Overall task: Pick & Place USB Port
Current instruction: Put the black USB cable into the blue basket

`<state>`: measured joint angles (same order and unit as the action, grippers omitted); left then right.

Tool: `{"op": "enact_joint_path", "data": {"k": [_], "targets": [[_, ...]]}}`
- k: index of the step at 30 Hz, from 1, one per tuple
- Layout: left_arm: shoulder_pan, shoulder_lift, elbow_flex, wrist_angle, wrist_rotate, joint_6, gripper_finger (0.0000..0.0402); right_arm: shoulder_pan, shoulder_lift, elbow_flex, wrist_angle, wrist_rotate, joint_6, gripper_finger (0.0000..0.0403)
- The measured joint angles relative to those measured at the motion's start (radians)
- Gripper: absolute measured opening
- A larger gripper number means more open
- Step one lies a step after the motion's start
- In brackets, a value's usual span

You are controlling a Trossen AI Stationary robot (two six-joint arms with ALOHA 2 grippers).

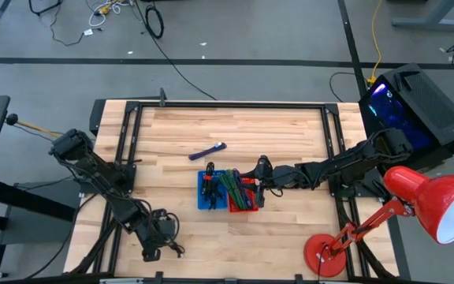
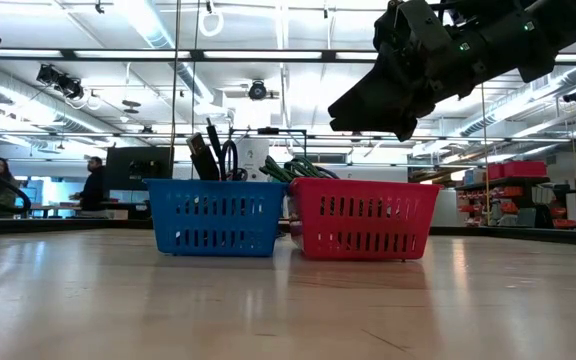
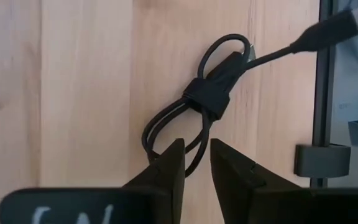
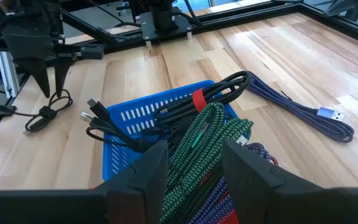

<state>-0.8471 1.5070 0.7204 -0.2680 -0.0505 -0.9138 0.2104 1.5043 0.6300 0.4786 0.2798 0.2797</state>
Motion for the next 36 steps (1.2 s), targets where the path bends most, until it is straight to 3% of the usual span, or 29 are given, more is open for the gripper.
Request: {"op": "enact_joint_path", "data": {"k": [10,18,21,24,29,36], "targets": [[0.004,0.005,0.0,0.012,-0.024,0.008,0.0137,0.0,0.0,0.0,0.0,0.0,-0.001,0.0155],[0.018,0.134,0.005,0.105,0.093,0.011,0.014,0.0,0.0,0.0,-0.001,0.0,-0.009,0.0155],[0.022,0.146,0.008,0.088,0.068,0.038,0.014,0.0,0.0,0.0,-0.001,0.0,-0.009,0.0155],[0.023,0.147,0.007,0.077,0.017,0.036,0.012,0.0,0.0,0.0,-0.001,0.0,-0.009,0.0155],[0.024,0.147,0.005,0.06,0.008,0.055,0.0018,0.0,0.0,0.0,-0.001,0.0,-0.009,0.0155],[0.025,0.126,0.011,0.075,-0.005,0.035,0.0006,0.0,0.0,0.0,-0.001,0.0,-0.009,0.0155]]}}
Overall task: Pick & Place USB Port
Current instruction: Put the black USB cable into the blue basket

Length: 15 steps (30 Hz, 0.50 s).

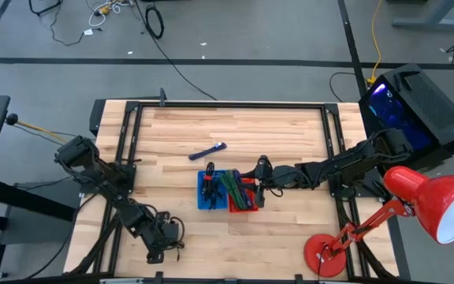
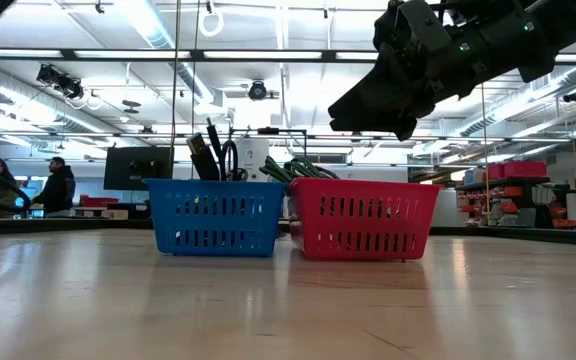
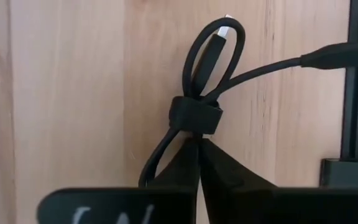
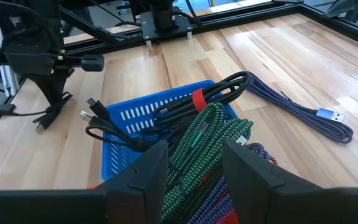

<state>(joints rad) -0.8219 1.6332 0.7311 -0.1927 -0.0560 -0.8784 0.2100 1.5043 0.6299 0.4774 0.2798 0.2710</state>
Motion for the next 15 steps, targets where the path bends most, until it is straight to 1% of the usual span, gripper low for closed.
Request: {"op": "enact_joint_path", "data": {"k": [2,6,9,11,15], "targets": [[-0.002,-0.015,0.022,-0.033,-0.036,0.016,0.0004,0.0,0.0,0.0,0.0,0.0,0.0,0.0155],[0.005,-0.051,0.091,-0.13,-0.166,0.02,0.0002,0.0,0.0,0.0,0.0,0.0,0.0,0.0155],[0.001,-0.056,0.141,-0.232,-0.245,0.027,0.0002,0.0,0.0,0.0,-0.001,0.0,0.0,0.0155],[0.003,-0.059,0.189,-0.284,-0.324,0.024,0.0001,0.0,0.0,0.0,-0.001,0.0,0.0,0.0155],[0.02,-0.06,0.259,-0.41,-0.532,-0.013,0.0001,0.0,0.0,0.0,-0.001,0.0,0.0,0.0155]]}}
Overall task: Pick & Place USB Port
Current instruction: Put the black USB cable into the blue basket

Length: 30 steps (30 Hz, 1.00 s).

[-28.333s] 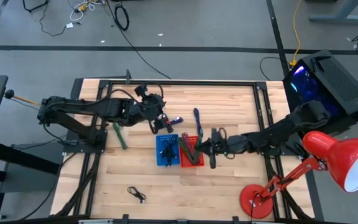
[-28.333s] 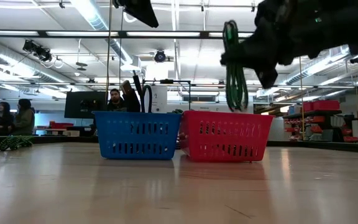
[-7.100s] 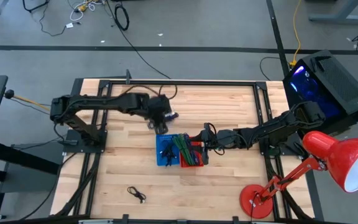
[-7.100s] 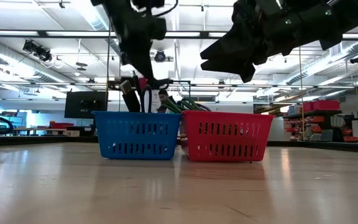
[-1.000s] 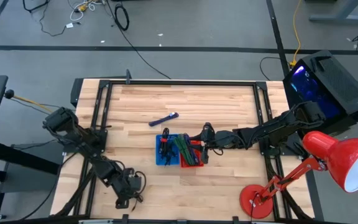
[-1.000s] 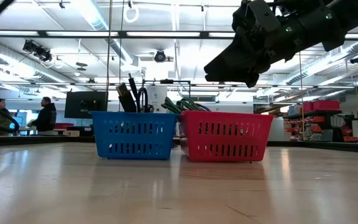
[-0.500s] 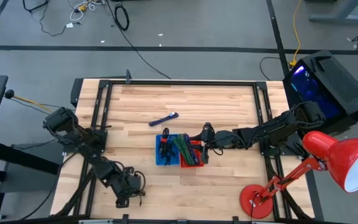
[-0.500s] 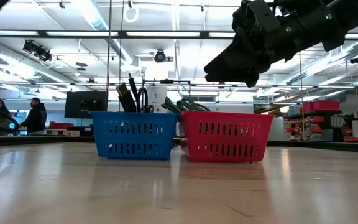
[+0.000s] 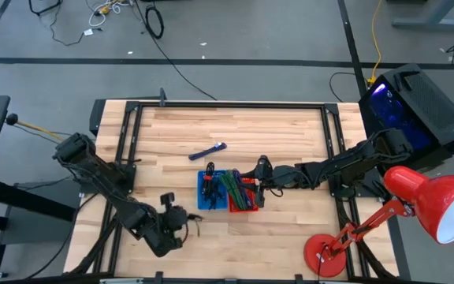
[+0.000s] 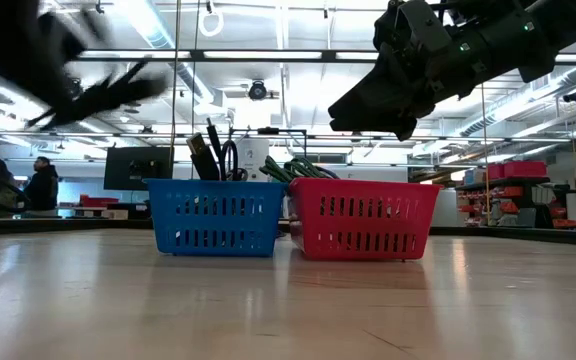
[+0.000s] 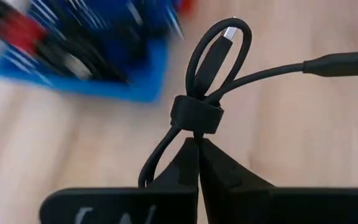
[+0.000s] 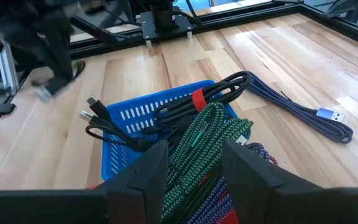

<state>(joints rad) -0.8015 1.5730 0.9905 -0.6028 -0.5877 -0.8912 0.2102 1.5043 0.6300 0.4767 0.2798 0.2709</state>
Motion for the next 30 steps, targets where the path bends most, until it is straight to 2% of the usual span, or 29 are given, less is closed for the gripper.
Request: {"op": "enact_joint_path", "data": {"k": [7,10,13,17,24,30], "targets": [[0.04,-0.022,0.047,-0.134,-0.284,0.015,0.0001,0.0,0.0,0.0,0.0,0.0,-0.018,0.0155],[0.083,-0.029,0.022,-0.141,-0.347,0.009,0.0,0.0,0.0,0.0,-0.002,0.0,-0.018,0.0155],[0.133,-0.04,-0.026,-0.125,-0.362,0.011,0.0,0.0,0.0,0.0,-0.004,0.0,-0.019,0.0155],[0.208,-0.069,-0.111,0.044,-0.322,0.1,0.0,0.0,0.0,0.0,-0.005,0.0,-0.026,0.0155],[0.327,-0.117,-0.228,0.535,-0.171,0.388,0.0,0.0,0.0,0.0,-0.013,0.0,-0.034,0.0155],[0.444,-0.106,-0.291,0.672,-0.017,0.374,0.0,0.0,0.0,0.0,-0.023,0.0,-0.044,0.0155]]}}
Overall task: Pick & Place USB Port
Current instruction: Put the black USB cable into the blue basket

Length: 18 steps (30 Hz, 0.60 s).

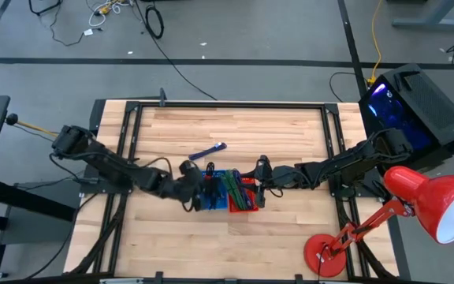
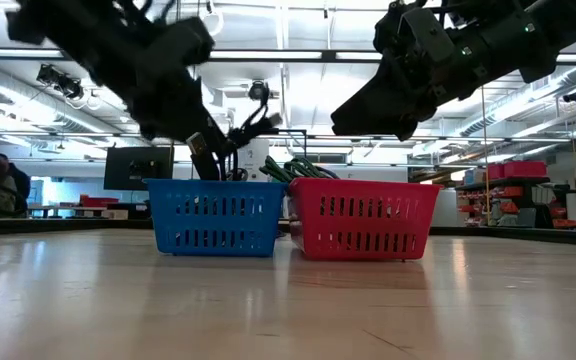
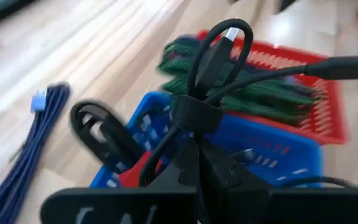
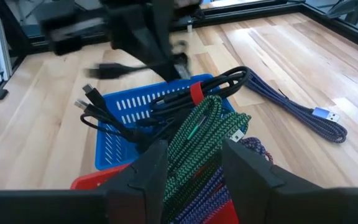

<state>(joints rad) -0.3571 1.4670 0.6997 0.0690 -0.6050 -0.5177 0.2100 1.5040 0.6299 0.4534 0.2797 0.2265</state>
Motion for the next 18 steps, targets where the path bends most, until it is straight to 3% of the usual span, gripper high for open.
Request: {"op": "enact_joint_path", "data": {"k": [7,13,18], "targets": [[0.042,0.001,-0.112,0.175,0.089,-0.117,0.0,0.0,0.0,0.0,-0.006,0.0,-0.004,0.0155],[-0.009,0.001,-0.168,0.292,0.091,-0.216,0.0,0.0,0.0,0.0,-0.011,0.0,-0.02,0.0155],[-0.055,0.001,-0.168,0.296,0.066,-0.286,0.0,0.0,0.0,0.0,-0.014,0.0,-0.026,0.0155]]}}
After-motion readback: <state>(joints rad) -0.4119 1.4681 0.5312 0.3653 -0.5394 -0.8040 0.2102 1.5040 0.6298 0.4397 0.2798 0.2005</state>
